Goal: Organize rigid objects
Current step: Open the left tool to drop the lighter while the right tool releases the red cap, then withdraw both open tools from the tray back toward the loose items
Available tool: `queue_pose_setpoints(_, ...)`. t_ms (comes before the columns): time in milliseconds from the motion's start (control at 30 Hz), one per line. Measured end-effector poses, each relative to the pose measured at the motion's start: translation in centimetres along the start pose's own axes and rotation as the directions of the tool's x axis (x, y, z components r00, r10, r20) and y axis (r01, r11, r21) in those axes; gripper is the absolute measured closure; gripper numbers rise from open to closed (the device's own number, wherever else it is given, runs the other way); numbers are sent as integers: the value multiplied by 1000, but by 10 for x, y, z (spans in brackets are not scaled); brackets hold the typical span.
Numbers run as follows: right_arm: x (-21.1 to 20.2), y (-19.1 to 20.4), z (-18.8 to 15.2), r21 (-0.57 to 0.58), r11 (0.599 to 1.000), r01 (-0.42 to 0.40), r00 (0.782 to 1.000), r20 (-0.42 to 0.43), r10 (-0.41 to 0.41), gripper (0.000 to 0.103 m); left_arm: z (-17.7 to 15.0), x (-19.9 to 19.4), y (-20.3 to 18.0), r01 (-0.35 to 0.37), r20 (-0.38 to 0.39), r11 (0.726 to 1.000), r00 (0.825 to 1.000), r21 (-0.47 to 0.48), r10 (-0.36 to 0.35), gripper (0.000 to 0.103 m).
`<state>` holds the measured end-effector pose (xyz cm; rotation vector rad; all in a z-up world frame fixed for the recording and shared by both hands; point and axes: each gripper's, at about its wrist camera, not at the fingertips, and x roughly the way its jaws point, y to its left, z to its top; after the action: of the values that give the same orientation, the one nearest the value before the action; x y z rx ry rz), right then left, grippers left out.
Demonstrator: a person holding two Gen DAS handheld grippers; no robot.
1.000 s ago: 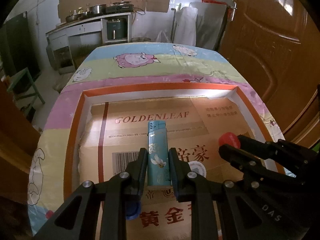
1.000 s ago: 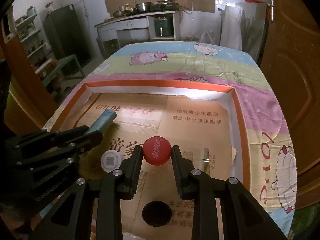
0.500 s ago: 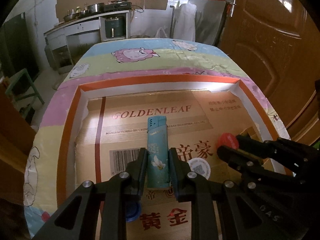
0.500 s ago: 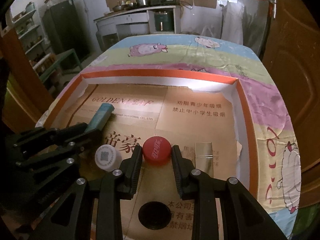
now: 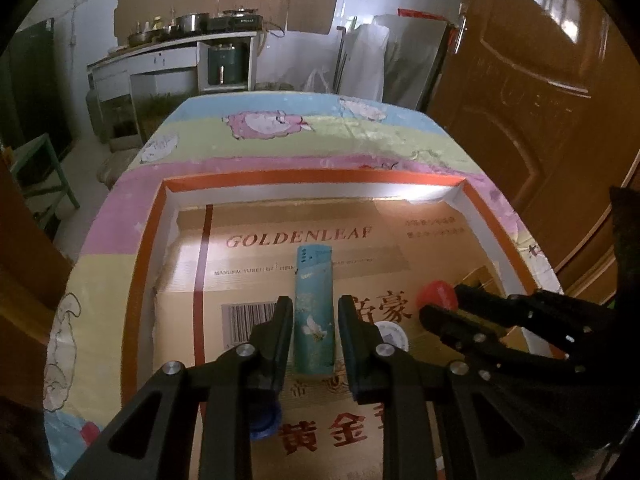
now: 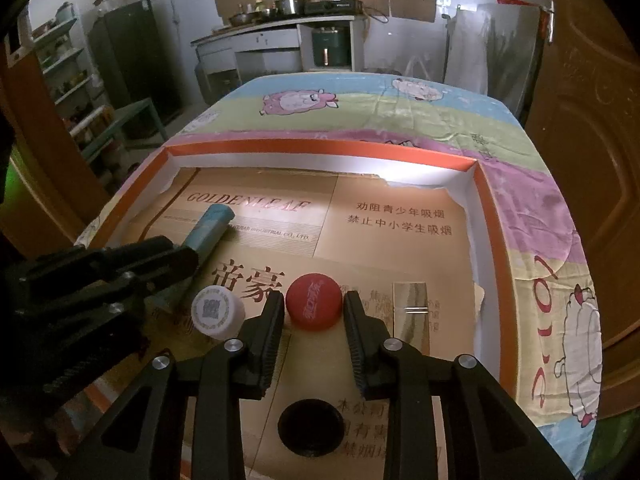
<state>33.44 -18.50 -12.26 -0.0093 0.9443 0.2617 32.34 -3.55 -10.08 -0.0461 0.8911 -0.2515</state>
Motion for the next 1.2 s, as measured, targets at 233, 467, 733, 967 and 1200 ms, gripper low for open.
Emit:
queue_pose_setpoints(233, -7, 4, -1, -10, 1000, 7, 1000, 12, -7, 68, 0, -16, -1, 4, 23, 1000, 1000, -7, -4, 80)
queue_pose_setpoints(467, -23, 9, -5, -19, 1000, 19, 999, 40, -18, 67, -7, -33, 1, 25, 41, 999, 999, -25, -24, 80)
queue_pose_setpoints(733, -41, 17, -15, -22, 1000, 19, 998, 59, -17, 67, -16, -53, 2, 45, 53, 999, 998, -29, -44, 80)
queue_pose_setpoints(967, -58, 24, -24, -20, 1000, 13, 997, 75, -11, 67, -22, -70, -1, 55, 78, 998, 996, -27, -53, 80)
queue_pose_setpoints(1200, -78, 29, -34, -12, 1000, 3, 996, 92, -2, 67, -32, -88, -3, 58, 99, 998, 994, -24, -55, 80)
